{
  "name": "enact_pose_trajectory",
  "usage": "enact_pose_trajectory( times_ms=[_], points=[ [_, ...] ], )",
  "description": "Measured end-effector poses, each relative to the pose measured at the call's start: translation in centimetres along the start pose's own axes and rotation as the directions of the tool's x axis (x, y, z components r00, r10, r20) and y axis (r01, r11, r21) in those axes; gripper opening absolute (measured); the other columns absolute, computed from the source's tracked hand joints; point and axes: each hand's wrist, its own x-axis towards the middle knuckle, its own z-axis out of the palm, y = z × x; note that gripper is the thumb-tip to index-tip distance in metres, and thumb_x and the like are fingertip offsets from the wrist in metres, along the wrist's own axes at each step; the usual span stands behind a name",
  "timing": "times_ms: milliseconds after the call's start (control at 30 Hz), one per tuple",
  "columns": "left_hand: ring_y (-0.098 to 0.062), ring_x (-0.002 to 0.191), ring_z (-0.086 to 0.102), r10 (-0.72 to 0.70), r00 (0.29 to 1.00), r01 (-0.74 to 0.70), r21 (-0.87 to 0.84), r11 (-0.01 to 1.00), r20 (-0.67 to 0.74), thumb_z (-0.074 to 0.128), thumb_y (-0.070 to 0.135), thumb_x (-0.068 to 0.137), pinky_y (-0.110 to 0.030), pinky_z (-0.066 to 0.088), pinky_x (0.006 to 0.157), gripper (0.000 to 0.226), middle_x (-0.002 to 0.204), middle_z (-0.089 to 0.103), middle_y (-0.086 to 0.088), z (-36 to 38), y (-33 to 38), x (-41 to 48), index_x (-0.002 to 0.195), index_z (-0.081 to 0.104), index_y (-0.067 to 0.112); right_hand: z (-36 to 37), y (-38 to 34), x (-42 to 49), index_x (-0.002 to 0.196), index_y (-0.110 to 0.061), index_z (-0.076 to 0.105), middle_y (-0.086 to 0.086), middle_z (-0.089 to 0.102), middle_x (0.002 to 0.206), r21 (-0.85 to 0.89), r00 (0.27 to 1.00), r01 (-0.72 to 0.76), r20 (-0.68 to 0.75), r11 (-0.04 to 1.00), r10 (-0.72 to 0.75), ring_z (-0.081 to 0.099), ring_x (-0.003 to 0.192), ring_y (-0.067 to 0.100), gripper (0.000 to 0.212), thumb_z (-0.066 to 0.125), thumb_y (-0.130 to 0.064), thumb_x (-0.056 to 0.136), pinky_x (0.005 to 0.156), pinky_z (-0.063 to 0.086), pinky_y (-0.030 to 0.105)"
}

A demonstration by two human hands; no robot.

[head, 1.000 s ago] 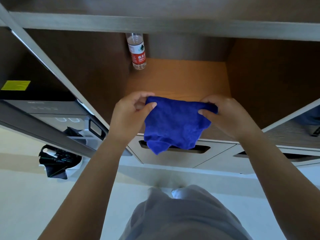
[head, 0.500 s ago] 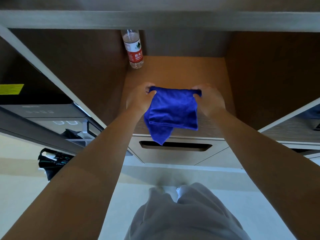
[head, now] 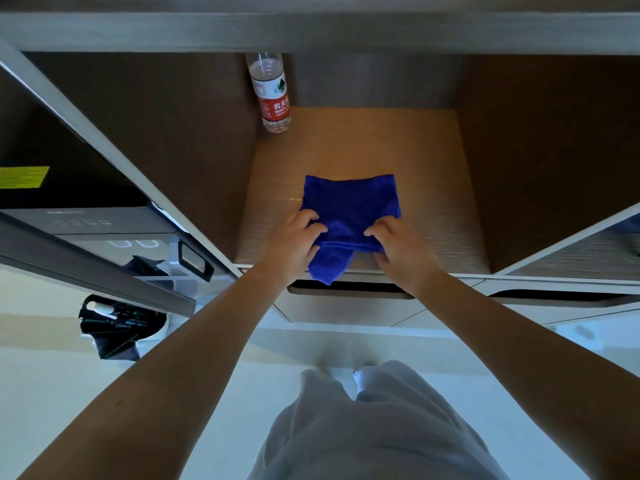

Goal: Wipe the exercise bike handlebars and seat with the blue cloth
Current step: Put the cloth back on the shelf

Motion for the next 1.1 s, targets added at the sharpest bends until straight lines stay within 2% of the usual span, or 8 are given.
enact_pose_trajectory(
  times_ms=[200, 367, 500, 733, 800, 900, 1000, 1100],
  points=[
    [-0.023, 0.1, 0.057, 0.024, 0.997, -0.022, 0.03, 0.999, -0.068, 0.052, 0.015, 0.097, -0.039, 0.054, 0.077, 0.02, 0.11, 0.061, -0.008, -0.8, -0.2, 0.4, 0.109, 0.066, 0.008, 0.1, 0.2, 0.1, 0.119, -0.013, 0.06, 0.004, 0.058, 0.114, -0.025, 0.996, -0.009, -0.087, 1.0, 0.007, 0.055, 0.104, 0.023, 0.027, 0.054, -0.014, 0.092, 0.073, 0.054, 0.039],
    [-0.023, 0.082, 0.063, 0.121, 0.955, -0.098, 0.095, 0.991, -0.27, 0.064, 0.01, 0.089, -0.031, 0.05, 0.055, 0.008, 0.091, 0.066, -0.006, -3.0, 0.0, -0.6, 0.095, 0.068, 0.01, -0.5, -0.1, -0.3, 0.113, -0.014, 0.064, 0.003, 0.064, 0.104, 0.022, 0.974, 0.007, -0.228, 1.0, -0.002, 0.061, 0.091, 0.021, 0.022, 0.055, -0.015, 0.092, 0.065, 0.056, 0.04],
    [-0.022, 0.078, 0.061, 0.195, 0.925, -0.152, 0.152, 0.977, -0.327, 0.065, 0.009, 0.088, -0.03, 0.05, 0.055, 0.007, 0.088, 0.065, -0.005, -3.5, -0.4, -2.2, 0.093, 0.068, 0.009, -1.1, -1.1, -1.1, 0.11, -0.013, 0.066, 0.003, 0.066, 0.101, 0.031, 0.946, 0.06, -0.322, 0.998, -0.047, 0.062, 0.089, 0.021, 0.022, 0.059, -0.012, 0.089, 0.062, 0.056, 0.037],
    [-0.024, 0.074, 0.063, 0.151, 0.97, -0.136, 0.087, 0.987, -0.191, 0.074, 0.006, 0.079, -0.031, 0.05, 0.053, 0.011, 0.083, 0.065, -0.005, 0.0, -1.1, -4.8, 0.088, 0.069, 0.009, 0.6, -2.2, -2.9, 0.109, -0.017, 0.066, 0.0, 0.064, 0.103, -0.009, 0.991, 0.03, -0.129, 1.0, -0.031, 0.061, 0.094, 0.021, 0.021, 0.062, -0.018, 0.088, 0.071, 0.055, 0.032],
    [-0.023, 0.081, 0.062, 0.126, 0.985, -0.117, 0.077, 0.99, -0.12, 0.07, 0.021, 0.084, -0.03, 0.048, 0.058, 0.011, 0.087, 0.065, -0.003, 0.2, -1.0, -4.8, 0.09, 0.069, 0.012, 0.9, -2.4, -3.0, 0.115, -0.018, 0.063, -0.001, 0.061, 0.111, -0.001, 0.998, -0.011, -0.057, 1.0, 0.01, 0.058, 0.101, 0.019, 0.027, 0.06, -0.028, 0.09, 0.079, 0.049, 0.029],
    [-0.021, 0.106, 0.057, 0.112, 0.987, -0.108, 0.04, 0.993, -0.117, 0.047, 0.041, 0.092, -0.031, 0.051, 0.081, 0.038, 0.116, 0.062, -0.003, -0.1, -0.1, -3.7, 0.115, 0.063, 0.015, 0.7, -3.4, -2.7, 0.128, -0.016, 0.054, 0.001, 0.054, 0.127, 0.072, 0.994, -0.032, -0.101, 0.997, 0.039, 0.05, 0.117, 0.018, 0.039, 0.053, -0.035, 0.093, 0.093, 0.047, 0.032],
    [-0.026, 0.147, 0.016, 0.034, 0.996, -0.041, 0.084, 0.996, 0.08, 0.033, 0.047, 0.099, -0.039, 0.021, 0.118, 0.063, 0.159, 0.021, -0.008, 0.7, 0.6, -1.8, 0.151, 0.023, 0.013, 1.1, -3.9, -1.1, 0.145, -0.017, 0.036, 0.002, 0.035, 0.151, 0.066, 0.993, -0.076, -0.09, 0.995, 0.081, 0.032, 0.138, 0.018, 0.05, 0.046, -0.031, 0.097, 0.108, 0.037, 0.034],
    [-0.024, 0.148, -0.012, -0.055, 0.973, 0.013, 0.186, 0.982, 0.223, 0.018, 0.055, 0.098, -0.045, 0.007, 0.121, 0.073, 0.162, -0.009, -0.008, 2.7, 0.5, -1.2, 0.153, -0.004, 0.013, 2.6, -3.6, 0.4, 0.152, -0.02, 0.014, -0.001, 0.01, 0.16, 0.048, 0.983, -0.173, 0.067, 0.984, 0.17, 0.008, 0.148, 0.016, 0.061, 0.039, -0.038, 0.099, 0.115, 0.023, 0.034]
  ],
)
